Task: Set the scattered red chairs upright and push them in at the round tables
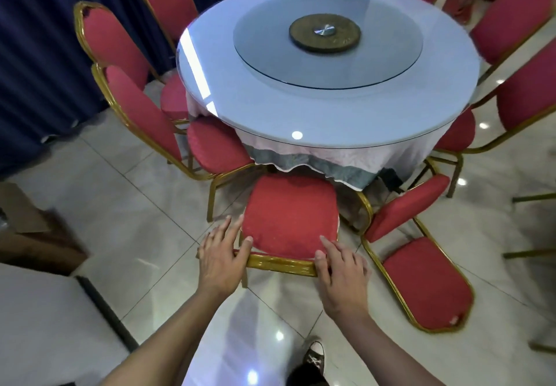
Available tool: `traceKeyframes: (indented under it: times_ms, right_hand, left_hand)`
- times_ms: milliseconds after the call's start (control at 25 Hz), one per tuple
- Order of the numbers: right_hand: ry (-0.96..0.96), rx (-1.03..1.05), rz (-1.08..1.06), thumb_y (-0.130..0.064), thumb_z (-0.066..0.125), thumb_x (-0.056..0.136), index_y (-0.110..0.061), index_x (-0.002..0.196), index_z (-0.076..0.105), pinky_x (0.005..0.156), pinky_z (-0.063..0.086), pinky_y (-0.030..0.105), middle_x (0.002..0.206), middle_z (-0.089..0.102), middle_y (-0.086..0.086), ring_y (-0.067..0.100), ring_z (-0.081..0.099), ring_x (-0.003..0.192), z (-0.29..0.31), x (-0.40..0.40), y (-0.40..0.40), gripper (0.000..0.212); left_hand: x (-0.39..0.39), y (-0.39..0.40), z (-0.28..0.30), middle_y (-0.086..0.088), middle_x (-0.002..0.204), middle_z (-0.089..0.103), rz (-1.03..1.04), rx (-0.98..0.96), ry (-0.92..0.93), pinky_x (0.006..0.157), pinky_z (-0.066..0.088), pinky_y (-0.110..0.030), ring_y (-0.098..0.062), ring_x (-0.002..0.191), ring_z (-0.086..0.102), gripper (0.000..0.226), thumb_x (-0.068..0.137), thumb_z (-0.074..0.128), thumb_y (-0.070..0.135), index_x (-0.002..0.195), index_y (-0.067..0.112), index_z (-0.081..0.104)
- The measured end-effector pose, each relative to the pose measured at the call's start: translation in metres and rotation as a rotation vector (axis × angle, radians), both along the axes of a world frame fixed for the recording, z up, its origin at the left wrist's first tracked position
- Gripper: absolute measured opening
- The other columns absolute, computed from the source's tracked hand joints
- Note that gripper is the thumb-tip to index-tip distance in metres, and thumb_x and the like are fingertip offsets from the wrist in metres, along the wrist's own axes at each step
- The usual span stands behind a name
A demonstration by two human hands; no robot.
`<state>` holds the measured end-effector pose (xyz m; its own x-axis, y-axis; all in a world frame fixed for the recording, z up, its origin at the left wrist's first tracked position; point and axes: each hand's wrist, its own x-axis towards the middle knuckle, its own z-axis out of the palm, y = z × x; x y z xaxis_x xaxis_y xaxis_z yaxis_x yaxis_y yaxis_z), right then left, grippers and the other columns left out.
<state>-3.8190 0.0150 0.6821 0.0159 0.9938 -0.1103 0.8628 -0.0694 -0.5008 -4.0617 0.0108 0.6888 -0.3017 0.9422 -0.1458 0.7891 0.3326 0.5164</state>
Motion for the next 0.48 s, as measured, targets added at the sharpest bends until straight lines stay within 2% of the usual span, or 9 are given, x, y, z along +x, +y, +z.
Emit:
traceKeyframes:
  times_ms: [200,320,480]
  right_hand:
    - [0.006,-0.021,0.003,-0.077,-0.007,0.091,-0.041,0.146,0.047,0.113,0.03,0.047,0.141,0.051,-0.009,0.017,0.043,0.132,-0.002,-0.037,0.032,0.085]
    - [0.005,-0.046,0.019,-0.077,-0.005,0.091,-0.04,0.15,0.042,0.115,0.029,0.047,0.147,0.046,-0.006,0.018,0.041,0.136,0.0,-0.051,0.06,0.084]
    - [-0.009,-0.063,0.023,-0.072,0.003,0.092,-0.04,0.153,0.036,0.118,0.026,0.048,0.153,0.042,-0.003,0.021,0.037,0.14,0.002,-0.061,0.094,0.076]
  left_hand:
    - [-0.041,0.041,-0.002,0.006,0.163,0.028,-0.022,-0.004,0.006,0.121,0.014,-0.053,-0.023,0.15,0.023,0.073,0.085,0.016,0.068,0.152,0.047,0.031]
    - [-0.054,0.063,-0.004,0.008,0.164,0.025,-0.002,0.009,0.001,0.121,0.014,-0.054,-0.022,0.149,0.023,0.065,0.087,0.022,0.061,0.151,0.05,0.031]
    - [-0.064,0.091,-0.005,0.008,0.162,0.031,0.015,0.051,-0.005,0.119,0.016,-0.052,-0.021,0.148,0.026,0.065,0.087,0.019,0.063,0.149,0.05,0.035]
